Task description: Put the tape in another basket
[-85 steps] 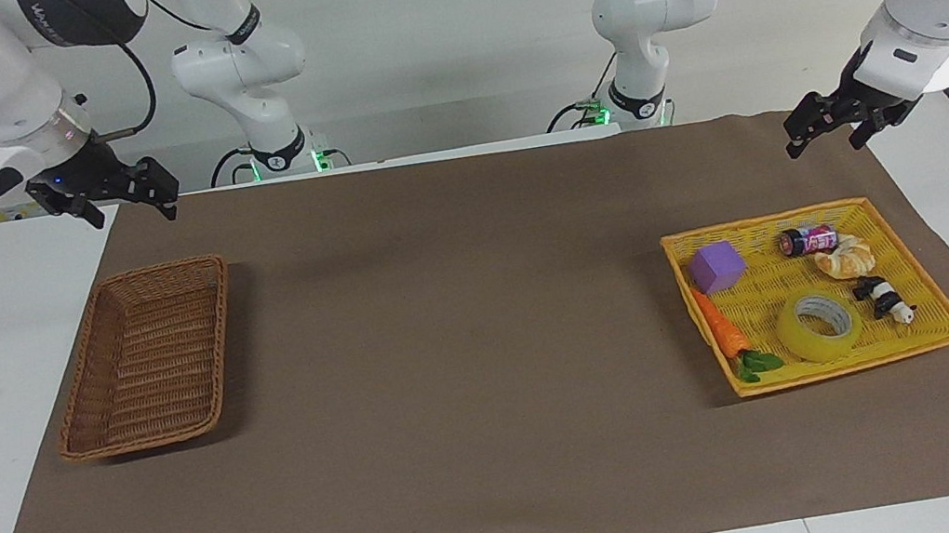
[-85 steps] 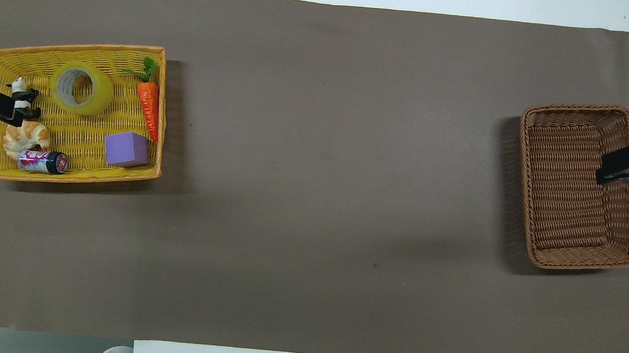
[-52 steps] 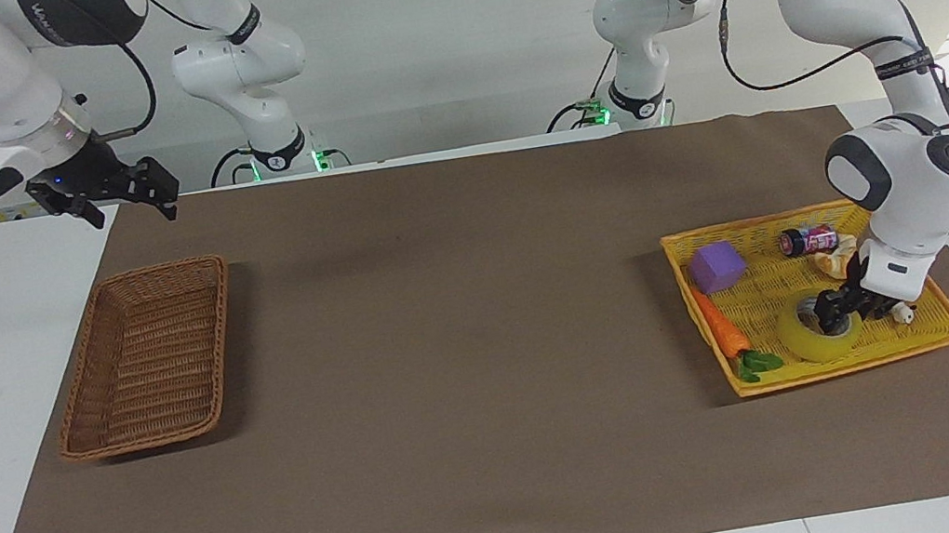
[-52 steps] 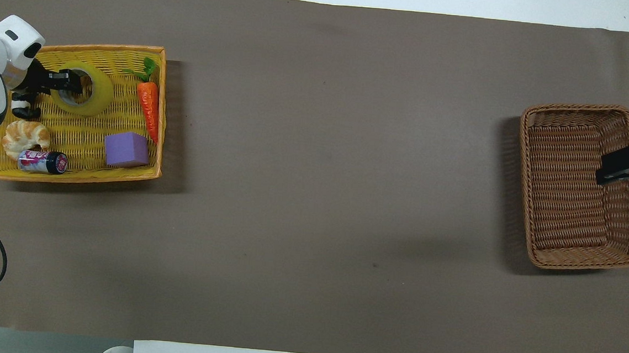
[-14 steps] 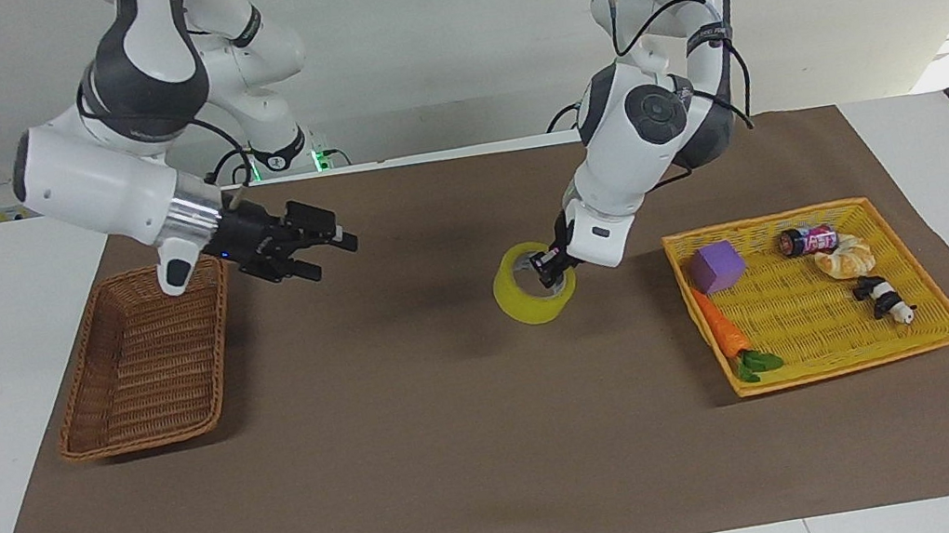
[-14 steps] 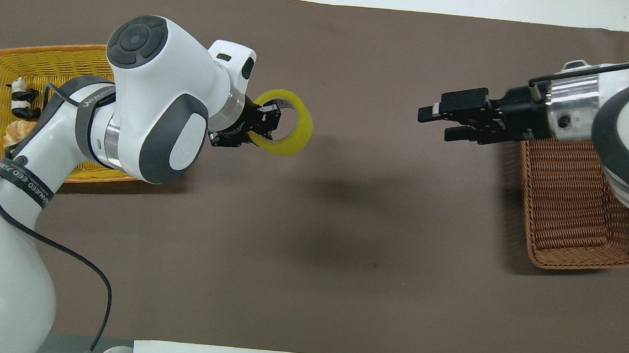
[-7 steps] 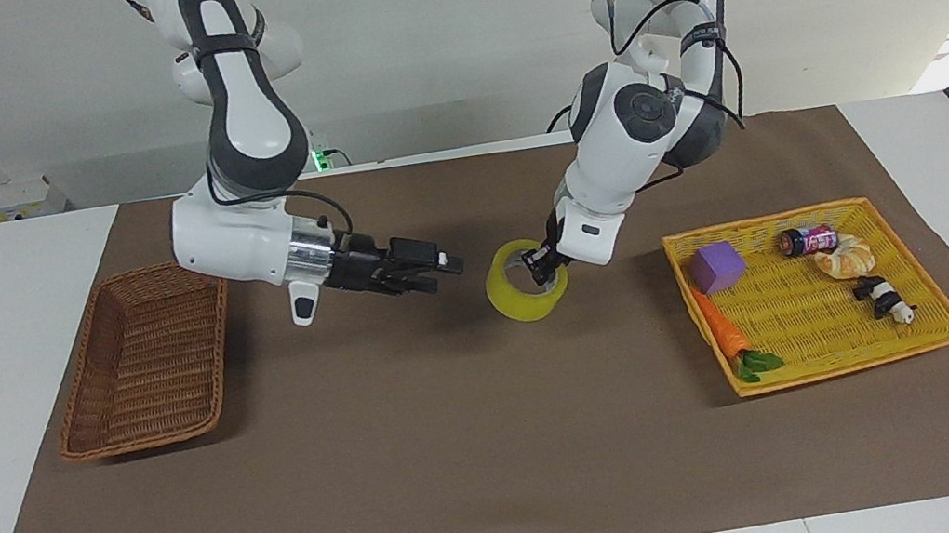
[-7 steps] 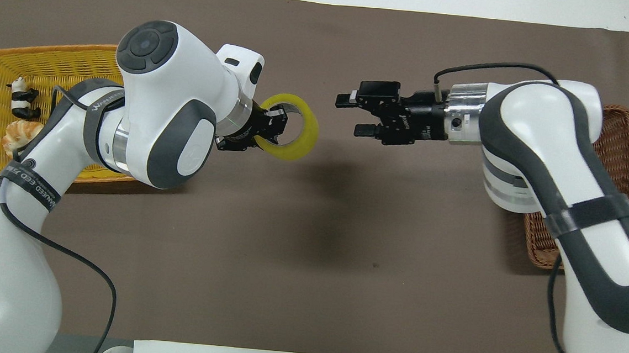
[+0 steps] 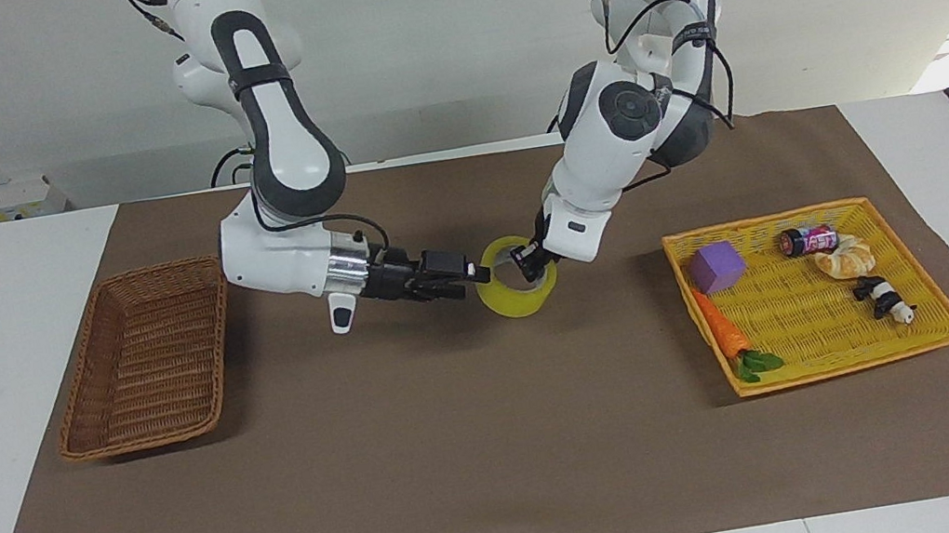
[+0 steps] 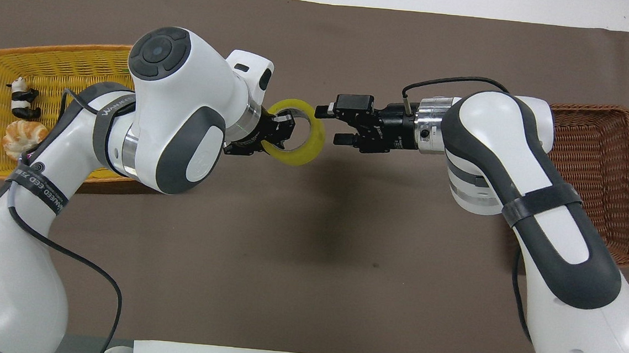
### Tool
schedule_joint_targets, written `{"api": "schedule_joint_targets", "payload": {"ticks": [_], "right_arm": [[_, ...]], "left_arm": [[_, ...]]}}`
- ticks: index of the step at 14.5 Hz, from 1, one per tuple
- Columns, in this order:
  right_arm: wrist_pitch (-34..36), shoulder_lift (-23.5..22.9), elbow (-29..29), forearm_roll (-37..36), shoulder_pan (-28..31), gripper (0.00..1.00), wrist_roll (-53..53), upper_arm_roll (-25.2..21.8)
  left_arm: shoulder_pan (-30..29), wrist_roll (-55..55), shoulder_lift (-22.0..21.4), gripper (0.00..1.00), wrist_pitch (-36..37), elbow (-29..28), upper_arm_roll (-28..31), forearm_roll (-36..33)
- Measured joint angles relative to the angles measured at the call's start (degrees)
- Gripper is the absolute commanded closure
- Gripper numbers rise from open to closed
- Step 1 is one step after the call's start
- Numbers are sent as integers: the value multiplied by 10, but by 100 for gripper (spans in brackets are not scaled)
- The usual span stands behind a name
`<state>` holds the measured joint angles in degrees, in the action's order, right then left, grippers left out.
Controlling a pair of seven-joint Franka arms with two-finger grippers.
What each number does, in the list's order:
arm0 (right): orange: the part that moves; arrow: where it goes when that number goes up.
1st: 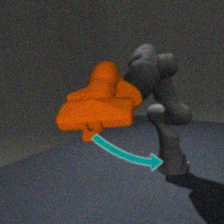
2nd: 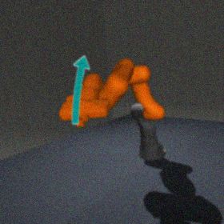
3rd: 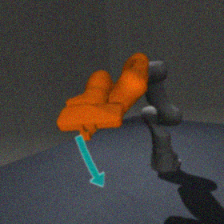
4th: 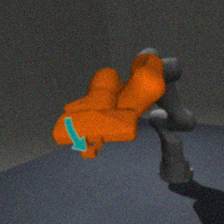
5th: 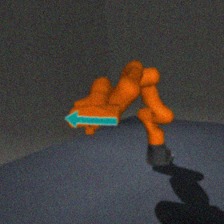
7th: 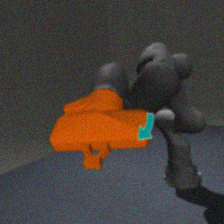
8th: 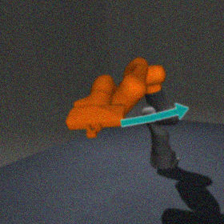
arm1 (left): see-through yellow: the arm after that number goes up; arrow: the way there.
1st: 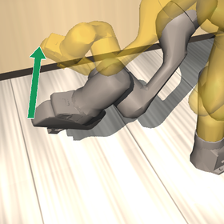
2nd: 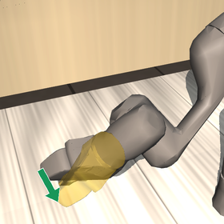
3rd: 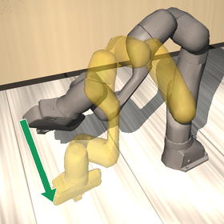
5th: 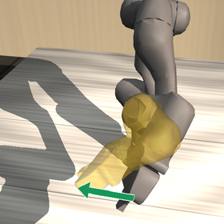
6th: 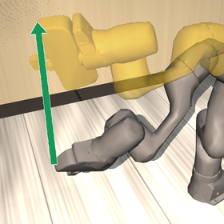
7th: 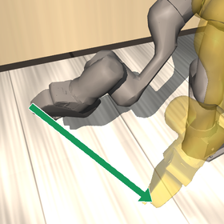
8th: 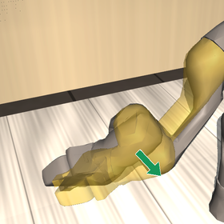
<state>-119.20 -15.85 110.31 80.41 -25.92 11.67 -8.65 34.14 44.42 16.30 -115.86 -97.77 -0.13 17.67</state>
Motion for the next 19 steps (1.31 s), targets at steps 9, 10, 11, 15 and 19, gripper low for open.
{"api": "schedule_joint_targets", "payload": {"ticks": [9,10,11,15,19], "right_arm": [[-3,2,7,0,-18,69,1,0],[-2,3,7,1,-18,85,1,0],[-2,3,7,1,-18,94,7,0],[-1,3,7,1,-17,99,10,0],[-2,4,7,2,-16,100,10,0]], "left_arm": [[0,0,0,98,0,-1,0,0],[0,0,0,98,0,-1,0,0],[0,1,0,98,0,-1,0,1],[0,1,0,77,0,-1,0,2],[0,1,-5,1,0,4,1,2]]}}
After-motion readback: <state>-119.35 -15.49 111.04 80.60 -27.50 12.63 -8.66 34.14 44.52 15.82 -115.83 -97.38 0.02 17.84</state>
